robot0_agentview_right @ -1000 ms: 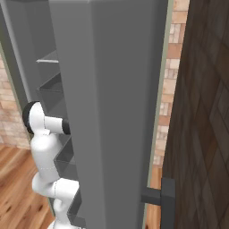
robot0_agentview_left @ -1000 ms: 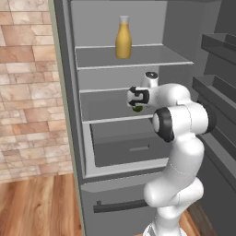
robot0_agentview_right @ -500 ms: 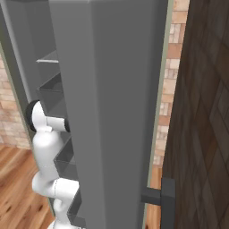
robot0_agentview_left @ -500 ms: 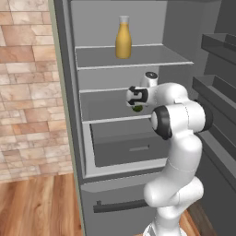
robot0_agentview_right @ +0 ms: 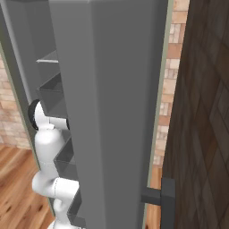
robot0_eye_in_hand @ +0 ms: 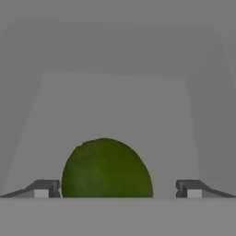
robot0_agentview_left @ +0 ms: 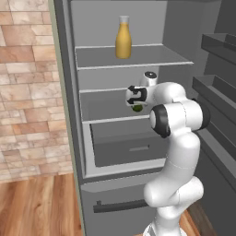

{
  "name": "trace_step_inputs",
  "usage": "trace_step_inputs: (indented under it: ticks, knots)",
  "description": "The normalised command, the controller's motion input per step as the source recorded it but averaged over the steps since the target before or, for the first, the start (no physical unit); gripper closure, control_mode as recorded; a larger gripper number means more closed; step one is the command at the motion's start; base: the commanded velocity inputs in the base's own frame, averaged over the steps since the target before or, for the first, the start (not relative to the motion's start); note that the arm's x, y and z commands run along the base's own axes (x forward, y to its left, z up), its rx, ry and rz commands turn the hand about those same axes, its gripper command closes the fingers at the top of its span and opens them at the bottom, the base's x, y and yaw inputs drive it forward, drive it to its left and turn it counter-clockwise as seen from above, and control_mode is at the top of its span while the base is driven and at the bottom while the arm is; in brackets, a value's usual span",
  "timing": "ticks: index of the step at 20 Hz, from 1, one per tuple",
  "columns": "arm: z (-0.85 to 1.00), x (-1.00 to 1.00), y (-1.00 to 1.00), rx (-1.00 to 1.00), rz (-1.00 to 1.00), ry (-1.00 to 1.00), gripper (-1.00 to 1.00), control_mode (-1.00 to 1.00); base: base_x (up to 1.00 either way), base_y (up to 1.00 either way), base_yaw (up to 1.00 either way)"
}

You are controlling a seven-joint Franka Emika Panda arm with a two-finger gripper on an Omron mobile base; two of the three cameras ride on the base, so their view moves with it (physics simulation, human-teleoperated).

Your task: Pick lime from the fridge and place it on the plate on the counter.

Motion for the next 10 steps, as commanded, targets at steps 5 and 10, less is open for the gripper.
trace_step_inputs:
  ticks: [5,10]
  knots:
    - [-0.14,0.0,0.04,0.0,0.0,0.0,-1.0,-1.0,0.0,0.0,0.0]
    - [-0.08,0.0,0.06,0.0,0.0,0.0,-1.0,-1.0,0.0,0.0,0.0]
